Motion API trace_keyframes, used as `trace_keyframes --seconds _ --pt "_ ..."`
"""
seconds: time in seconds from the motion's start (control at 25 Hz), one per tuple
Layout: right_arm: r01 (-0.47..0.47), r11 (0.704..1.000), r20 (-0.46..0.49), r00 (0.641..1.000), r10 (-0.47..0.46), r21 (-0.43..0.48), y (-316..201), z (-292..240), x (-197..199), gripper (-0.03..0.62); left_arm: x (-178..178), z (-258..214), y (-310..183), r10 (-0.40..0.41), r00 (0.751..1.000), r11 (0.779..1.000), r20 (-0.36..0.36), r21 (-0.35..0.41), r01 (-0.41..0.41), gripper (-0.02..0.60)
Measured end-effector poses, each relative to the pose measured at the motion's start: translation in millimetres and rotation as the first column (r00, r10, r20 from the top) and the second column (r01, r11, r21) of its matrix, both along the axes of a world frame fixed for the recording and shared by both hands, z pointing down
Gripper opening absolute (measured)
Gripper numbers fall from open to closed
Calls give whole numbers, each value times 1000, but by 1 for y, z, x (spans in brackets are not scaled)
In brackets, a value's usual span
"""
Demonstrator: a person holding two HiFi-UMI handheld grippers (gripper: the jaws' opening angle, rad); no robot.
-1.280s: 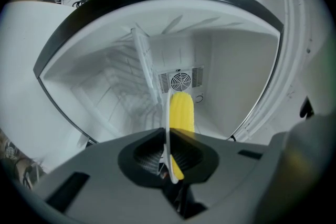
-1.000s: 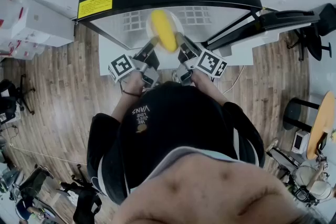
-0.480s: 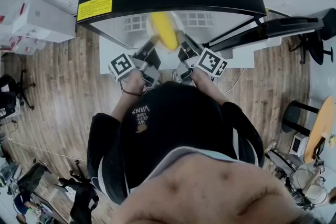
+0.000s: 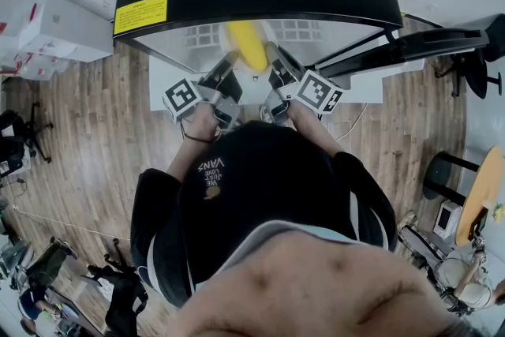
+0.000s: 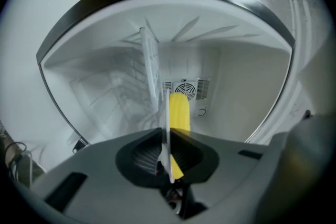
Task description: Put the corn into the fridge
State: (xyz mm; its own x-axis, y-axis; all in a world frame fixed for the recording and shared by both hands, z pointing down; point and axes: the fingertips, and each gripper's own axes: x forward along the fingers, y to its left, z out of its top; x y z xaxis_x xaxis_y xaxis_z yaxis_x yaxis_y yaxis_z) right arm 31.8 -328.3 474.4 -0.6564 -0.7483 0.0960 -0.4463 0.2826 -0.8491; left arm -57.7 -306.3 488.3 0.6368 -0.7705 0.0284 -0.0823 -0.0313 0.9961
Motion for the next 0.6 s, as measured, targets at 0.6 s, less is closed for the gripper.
trace_keyframes --seconds 0.6 --pt "-8 1000 8 1000 8 -6 -5 -1 4 78 2 -3 -4 -11 1000 1000 -26 -10 11 34"
